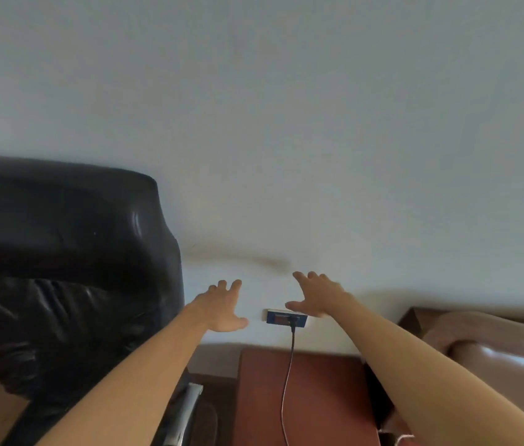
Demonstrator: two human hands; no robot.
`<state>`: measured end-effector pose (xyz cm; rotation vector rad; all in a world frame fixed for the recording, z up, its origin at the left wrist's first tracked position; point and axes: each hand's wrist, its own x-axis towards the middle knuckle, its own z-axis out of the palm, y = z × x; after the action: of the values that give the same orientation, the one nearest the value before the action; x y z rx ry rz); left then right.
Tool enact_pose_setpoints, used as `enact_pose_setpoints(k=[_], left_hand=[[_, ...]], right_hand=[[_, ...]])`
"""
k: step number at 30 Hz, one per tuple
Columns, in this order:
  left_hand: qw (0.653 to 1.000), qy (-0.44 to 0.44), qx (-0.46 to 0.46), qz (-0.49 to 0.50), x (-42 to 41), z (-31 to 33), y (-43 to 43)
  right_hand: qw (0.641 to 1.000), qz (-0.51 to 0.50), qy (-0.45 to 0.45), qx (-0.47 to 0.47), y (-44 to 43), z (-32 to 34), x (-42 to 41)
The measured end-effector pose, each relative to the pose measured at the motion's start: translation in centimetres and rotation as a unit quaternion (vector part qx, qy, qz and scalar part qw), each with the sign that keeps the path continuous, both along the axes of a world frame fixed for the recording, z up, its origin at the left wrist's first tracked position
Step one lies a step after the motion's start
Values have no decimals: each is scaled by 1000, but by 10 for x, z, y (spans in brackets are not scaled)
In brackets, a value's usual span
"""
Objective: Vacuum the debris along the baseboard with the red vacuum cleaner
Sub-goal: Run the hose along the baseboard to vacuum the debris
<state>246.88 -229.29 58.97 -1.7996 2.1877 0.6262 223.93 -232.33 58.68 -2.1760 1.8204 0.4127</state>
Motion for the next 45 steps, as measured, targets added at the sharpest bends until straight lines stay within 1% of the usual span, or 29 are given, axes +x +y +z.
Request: enact_pose_setpoints(k=[6, 11, 14, 19, 25, 29, 35, 41, 45], left_hand=[[997, -24, -73, -29, 23, 82, 36], [989, -42, -139, -29, 64, 146, 99], [984, -62, -163, -23, 93, 173, 136], [977, -89, -192, 14, 147, 216, 199], [965, -116, -221, 78, 198, 263, 258], [956, -127, -236, 122, 230, 281, 302], [935, -151, -241, 211, 274, 293, 373], [919, -160, -218, 286, 301, 295, 451], [900, -190, -206, 334, 314, 288, 515]], right_hand=[[998, -14, 20, -55, 45, 89, 8], [994, -16, 17, -106, 103, 157, 32], [992, -8, 11, -128, 136, 185, 53], [987, 25, -4, -162, 193, 226, 100], [977, 85, -23, -192, 231, 258, 152], [969, 133, -46, -205, 243, 273, 186], [954, 220, -69, -193, 267, 288, 240], [927, 318, -72, -184, 308, 290, 285], [906, 378, -87, -168, 338, 293, 321]])
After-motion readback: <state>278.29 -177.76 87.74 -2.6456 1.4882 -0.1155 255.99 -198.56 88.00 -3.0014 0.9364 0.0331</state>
